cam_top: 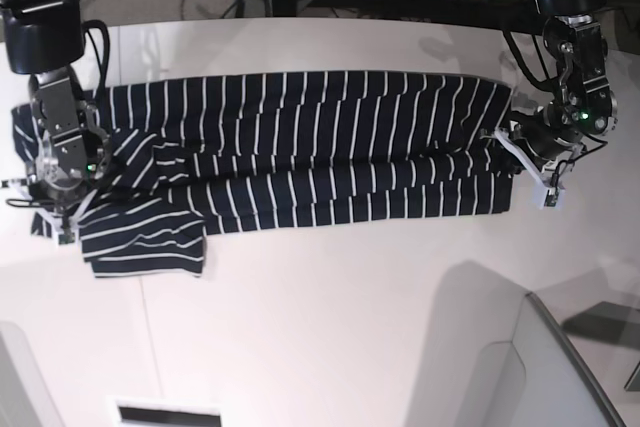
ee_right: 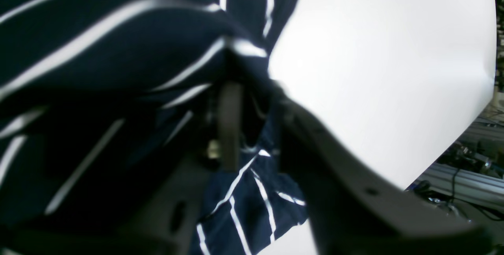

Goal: Layout the t-shirt on the table in an organized manner, then fold the t-shirt properly
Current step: 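Fold the shirt sides inward with both grippers into a long strip, then release the left gripper and tuck the sleeve end with the right gripper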

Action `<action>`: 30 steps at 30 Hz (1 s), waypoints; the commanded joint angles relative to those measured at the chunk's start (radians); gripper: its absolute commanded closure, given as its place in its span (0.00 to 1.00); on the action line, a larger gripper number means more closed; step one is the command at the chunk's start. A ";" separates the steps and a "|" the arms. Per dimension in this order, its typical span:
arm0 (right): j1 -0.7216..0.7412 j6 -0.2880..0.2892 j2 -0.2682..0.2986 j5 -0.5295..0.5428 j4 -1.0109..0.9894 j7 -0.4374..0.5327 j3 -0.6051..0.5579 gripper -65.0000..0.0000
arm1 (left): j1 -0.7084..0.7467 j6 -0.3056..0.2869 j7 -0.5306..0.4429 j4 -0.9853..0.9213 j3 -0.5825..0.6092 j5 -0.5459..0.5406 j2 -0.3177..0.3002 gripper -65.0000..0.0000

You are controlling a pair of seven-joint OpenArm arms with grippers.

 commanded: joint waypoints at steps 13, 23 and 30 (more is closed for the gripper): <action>-0.153 -0.017 0.012 -0.019 0.555 -0.260 0.006 0.67 | 0.030 0.008 -0.007 0.139 -0.019 -0.009 -0.021 0.48; -0.085 0.048 -0.029 -0.018 0.590 -0.317 0.004 0.47 | 0.110 0.004 -0.006 0.244 -0.219 -0.016 -0.015 0.17; 0.133 0.345 -0.075 -0.018 0.322 -0.146 0.029 0.00 | 0.199 -0.025 -0.006 0.288 -0.393 -0.018 -0.015 0.17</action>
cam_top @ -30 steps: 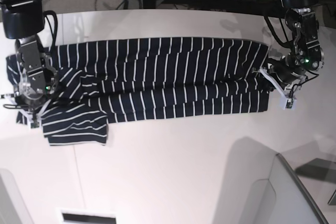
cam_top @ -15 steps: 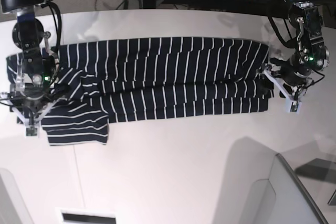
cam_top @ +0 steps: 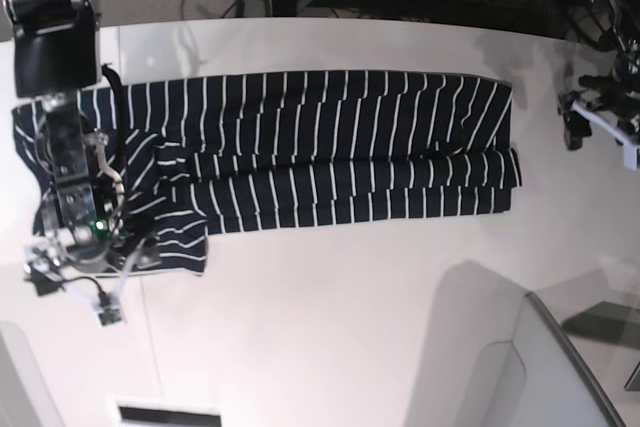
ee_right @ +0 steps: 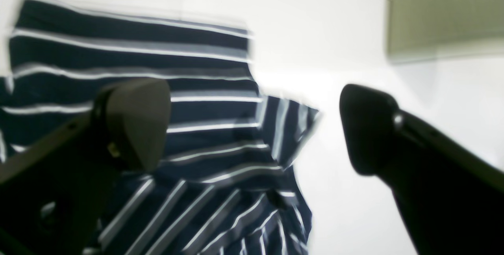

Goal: Layout the t-shirt on the table in an organized manner, then fold the t-shirt properly
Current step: 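Release the left gripper and tuck the sleeve end with the right gripper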

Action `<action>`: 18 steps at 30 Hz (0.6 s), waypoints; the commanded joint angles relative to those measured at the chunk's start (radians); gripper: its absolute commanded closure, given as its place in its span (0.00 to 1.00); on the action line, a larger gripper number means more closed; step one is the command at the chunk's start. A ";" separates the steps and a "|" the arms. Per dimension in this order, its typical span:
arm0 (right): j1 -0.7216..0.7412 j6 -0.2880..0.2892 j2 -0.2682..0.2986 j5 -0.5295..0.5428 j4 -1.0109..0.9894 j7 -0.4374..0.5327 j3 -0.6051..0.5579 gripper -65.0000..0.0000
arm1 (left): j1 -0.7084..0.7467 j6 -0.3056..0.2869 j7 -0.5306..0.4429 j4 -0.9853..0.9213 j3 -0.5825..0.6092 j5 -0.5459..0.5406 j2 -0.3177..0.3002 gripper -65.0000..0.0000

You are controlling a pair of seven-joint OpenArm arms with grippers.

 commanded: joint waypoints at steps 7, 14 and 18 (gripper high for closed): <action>0.306 0.075 -0.011 0.129 -0.499 0.227 0.277 0.00 | 0.028 -0.100 -0.021 0.002 -0.097 -0.009 -0.021 0.17; 0.441 0.075 0.073 0.134 -0.918 0.493 0.295 0.00 | 0.036 -0.138 -0.021 -0.005 -0.121 -0.009 -0.021 0.17; 0.444 0.075 0.084 0.134 -1.012 0.576 0.296 0.00 | 0.045 -0.138 -0.021 -0.004 -0.117 -0.009 -0.013 0.17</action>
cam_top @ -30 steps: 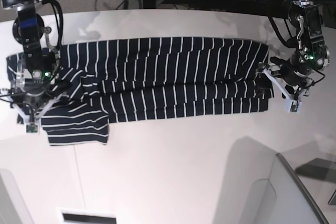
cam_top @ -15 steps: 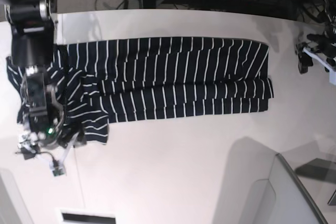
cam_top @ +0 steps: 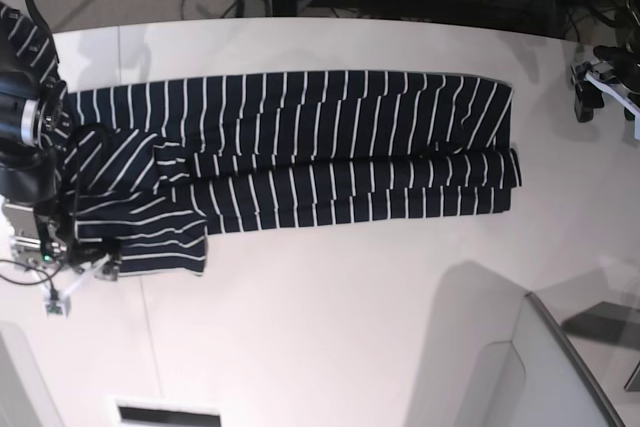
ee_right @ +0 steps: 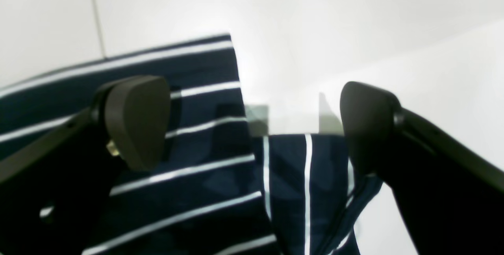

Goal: Layout the t-shirt on the table in an organized manner, then fold the t-shirt properly
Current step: 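Release the left gripper and tuck the sleeve end with the right gripper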

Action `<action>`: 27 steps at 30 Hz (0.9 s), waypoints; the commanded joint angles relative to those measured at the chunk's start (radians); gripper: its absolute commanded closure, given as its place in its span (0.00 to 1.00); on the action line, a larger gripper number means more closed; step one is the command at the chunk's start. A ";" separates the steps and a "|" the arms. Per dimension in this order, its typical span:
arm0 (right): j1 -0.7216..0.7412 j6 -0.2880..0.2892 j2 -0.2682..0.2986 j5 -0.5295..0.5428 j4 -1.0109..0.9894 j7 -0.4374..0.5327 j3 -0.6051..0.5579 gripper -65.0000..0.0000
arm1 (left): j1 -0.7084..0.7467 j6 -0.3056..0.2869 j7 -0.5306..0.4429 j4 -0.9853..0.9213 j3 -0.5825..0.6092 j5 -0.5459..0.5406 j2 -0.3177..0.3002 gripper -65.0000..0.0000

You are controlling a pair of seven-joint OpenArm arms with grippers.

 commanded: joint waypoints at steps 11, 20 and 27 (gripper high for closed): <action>0.017 0.004 -0.018 0.002 -0.026 0.069 -0.005 0.00 | -0.001 0.000 -0.016 0.018 -0.003 -0.011 0.003 0.17; -0.008 0.004 -0.024 0.002 -0.024 0.095 -0.005 0.00 | 0.000 0.000 -0.016 0.018 -0.006 -0.004 0.003 0.17; -0.008 0.004 -0.022 0.002 -0.021 0.095 -0.005 0.14 | 0.000 0.000 -0.016 0.018 -0.003 -0.004 0.003 0.17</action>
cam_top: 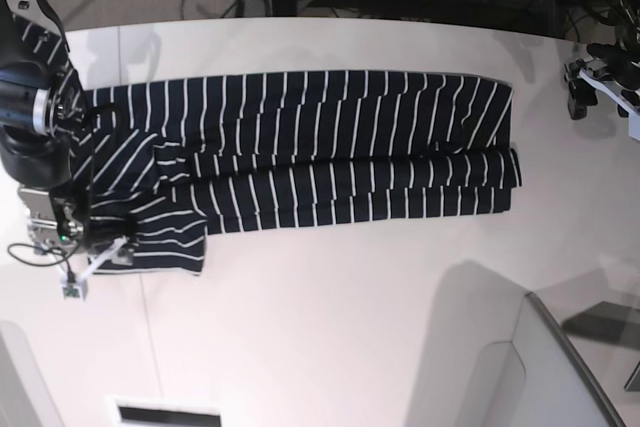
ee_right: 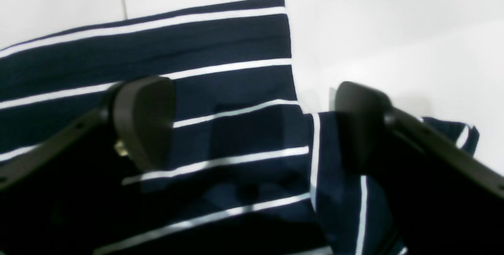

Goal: Layout the t-shirt on the table in an organized manner, then fold the t-shirt properly
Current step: 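Release the left gripper and tuck the sleeve end with the right gripper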

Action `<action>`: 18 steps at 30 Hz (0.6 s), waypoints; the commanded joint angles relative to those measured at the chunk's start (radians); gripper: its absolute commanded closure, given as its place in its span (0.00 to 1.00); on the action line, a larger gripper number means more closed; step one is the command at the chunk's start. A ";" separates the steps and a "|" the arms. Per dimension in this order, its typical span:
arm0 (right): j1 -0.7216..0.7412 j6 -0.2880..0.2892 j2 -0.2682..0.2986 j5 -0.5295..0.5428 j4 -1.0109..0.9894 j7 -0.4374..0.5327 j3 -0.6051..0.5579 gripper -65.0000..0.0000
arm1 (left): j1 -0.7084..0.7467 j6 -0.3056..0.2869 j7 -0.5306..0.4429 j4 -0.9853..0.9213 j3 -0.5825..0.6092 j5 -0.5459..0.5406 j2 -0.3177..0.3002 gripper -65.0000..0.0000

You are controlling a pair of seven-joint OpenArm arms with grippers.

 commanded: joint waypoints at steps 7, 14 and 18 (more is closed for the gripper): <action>0.035 -0.004 0.010 -0.001 0.019 0.016 0.007 0.67 | 0.001 -0.001 -0.019 0.016 -0.004 -0.011 -0.019 0.17; 0.038 -0.004 0.010 -0.001 0.023 0.008 0.008 0.92 | 0.001 -0.001 -0.017 0.016 -0.004 -0.011 -0.019 0.17; 0.010 -0.004 0.008 -0.001 0.126 -0.062 0.007 1.00 | 0.001 -0.001 -0.017 0.016 -0.004 -0.011 -0.019 0.17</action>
